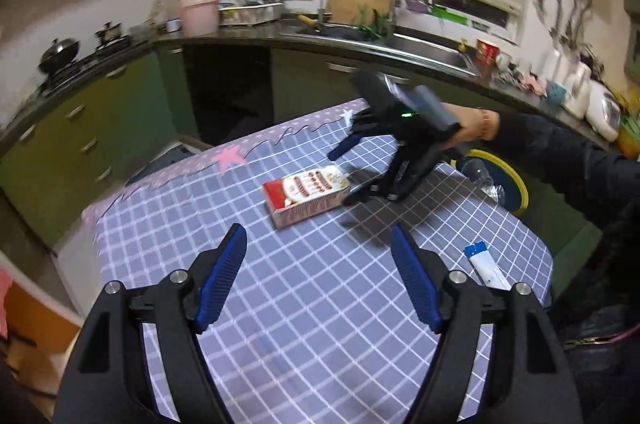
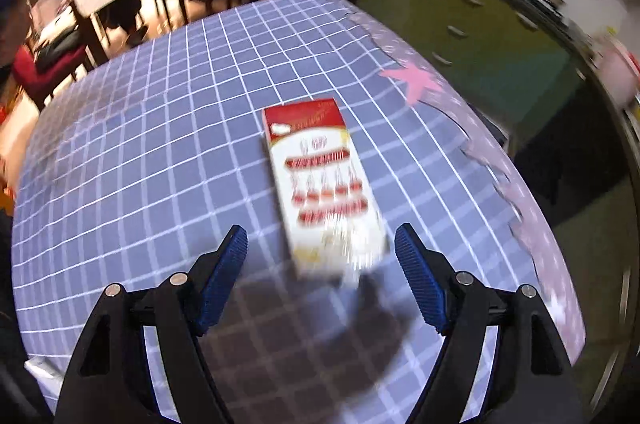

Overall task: Collect trash
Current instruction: 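Reach to the red-and-white milk carton and grasp it with the right gripper, then carry the milk carton over the bin and open the right gripper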

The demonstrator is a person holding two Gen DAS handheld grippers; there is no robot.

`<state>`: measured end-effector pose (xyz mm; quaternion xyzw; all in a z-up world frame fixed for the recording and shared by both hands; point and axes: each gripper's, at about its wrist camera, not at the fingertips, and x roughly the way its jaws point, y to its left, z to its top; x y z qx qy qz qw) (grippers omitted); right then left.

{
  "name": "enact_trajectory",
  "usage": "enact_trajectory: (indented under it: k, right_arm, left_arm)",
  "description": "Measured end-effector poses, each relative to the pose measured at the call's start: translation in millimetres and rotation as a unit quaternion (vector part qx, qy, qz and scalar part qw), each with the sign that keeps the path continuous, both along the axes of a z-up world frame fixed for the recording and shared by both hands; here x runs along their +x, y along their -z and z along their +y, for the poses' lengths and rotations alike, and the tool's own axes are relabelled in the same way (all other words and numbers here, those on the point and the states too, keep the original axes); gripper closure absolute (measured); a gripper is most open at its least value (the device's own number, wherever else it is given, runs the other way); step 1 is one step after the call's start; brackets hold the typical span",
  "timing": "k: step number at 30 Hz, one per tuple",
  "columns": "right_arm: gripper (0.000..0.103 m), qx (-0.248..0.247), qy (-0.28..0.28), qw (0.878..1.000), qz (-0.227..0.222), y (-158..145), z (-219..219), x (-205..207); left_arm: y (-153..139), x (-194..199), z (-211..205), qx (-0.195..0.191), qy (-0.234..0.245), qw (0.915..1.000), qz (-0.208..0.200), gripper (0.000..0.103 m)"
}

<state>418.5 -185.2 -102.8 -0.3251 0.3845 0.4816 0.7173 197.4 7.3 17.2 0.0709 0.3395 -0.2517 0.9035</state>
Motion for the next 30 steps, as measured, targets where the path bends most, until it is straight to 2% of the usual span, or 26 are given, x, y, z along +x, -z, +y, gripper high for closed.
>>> enact_trajectory:
  k: [9,12,13,19,24,28,30]
  right_arm:
    - [0.028,-0.031,-0.026,0.999,0.026,25.8,37.8,28.2]
    - [0.036,-0.035,-0.027,0.998,0.039,31.3,44.4,32.3]
    - [0.043,-0.037,-0.025,0.998,0.048,33.4,47.8,34.8]
    - [0.048,-0.024,-0.006,0.997,0.066,28.8,41.9,32.3]
    - [0.048,-0.007,0.024,0.998,0.056,11.7,14.2,11.7]
    - [0.048,0.019,0.067,0.997,0.029,-18.4,-28.1,-26.1]
    - [0.048,0.036,0.098,0.994,0.016,-35.3,-63.9,-53.9]
  left_arm:
    - [7.7,-25.9,12.4,-0.01,-0.021,0.9997,0.008,0.032]
    - [10.2,-27.7,12.3,-0.016,-0.018,0.9996,0.013,0.032]
    - [11.1,-29.0,11.9,-0.017,-0.018,0.9996,0.014,0.032]
    - [14.3,-38.2,8.9,-0.018,-0.021,0.9994,0.02,0.032]
    - [10.6,-51.6,2.8,-0.018,-0.015,0.9996,0.014,0.032]
    - [6.5,-71.0,-11.8,-0.017,-0.001,0.9999,0.003,0.029]
    - [6.8,-79.0,-19.3,-0.019,0.009,0.9998,0.001,0.029]
